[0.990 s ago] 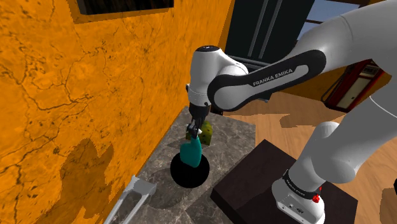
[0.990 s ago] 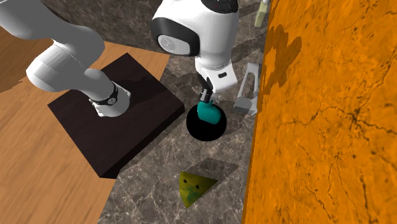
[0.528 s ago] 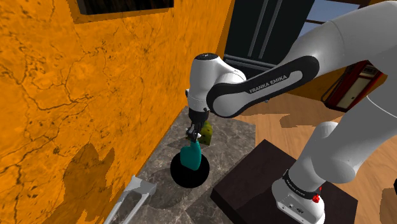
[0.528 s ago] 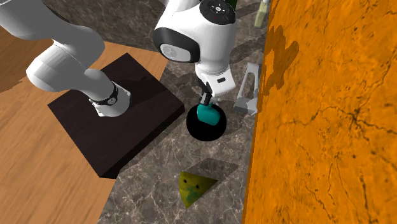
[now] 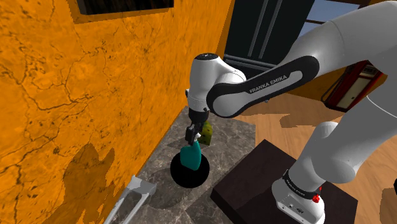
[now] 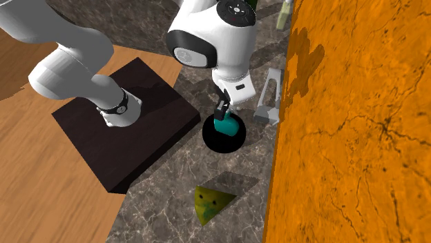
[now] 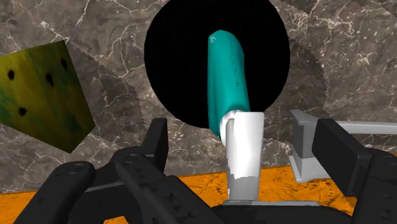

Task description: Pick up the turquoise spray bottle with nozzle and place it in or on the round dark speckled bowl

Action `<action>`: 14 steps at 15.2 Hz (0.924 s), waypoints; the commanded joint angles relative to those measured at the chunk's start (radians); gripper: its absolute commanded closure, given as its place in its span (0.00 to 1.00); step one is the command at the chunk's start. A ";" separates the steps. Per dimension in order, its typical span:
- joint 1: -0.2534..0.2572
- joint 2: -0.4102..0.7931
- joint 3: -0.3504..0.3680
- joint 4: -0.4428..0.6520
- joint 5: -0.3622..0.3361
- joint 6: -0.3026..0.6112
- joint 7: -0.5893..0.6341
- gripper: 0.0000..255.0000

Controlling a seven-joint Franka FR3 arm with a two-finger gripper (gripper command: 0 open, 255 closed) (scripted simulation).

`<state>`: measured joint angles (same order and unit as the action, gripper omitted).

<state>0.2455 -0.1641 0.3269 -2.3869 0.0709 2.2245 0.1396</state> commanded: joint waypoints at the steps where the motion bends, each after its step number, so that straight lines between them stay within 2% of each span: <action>1: 0.000 0.000 0.000 0.000 0.000 0.000 0.000 0.00; 2: 0.000 0.000 0.000 0.000 0.000 0.000 0.000 0.00; 6: 0.001 -0.062 -0.011 0.075 0.014 -0.135 -0.013 0.00; 14: 0.001 -0.062 -0.011 0.075 0.014 -0.135 -0.013 0.00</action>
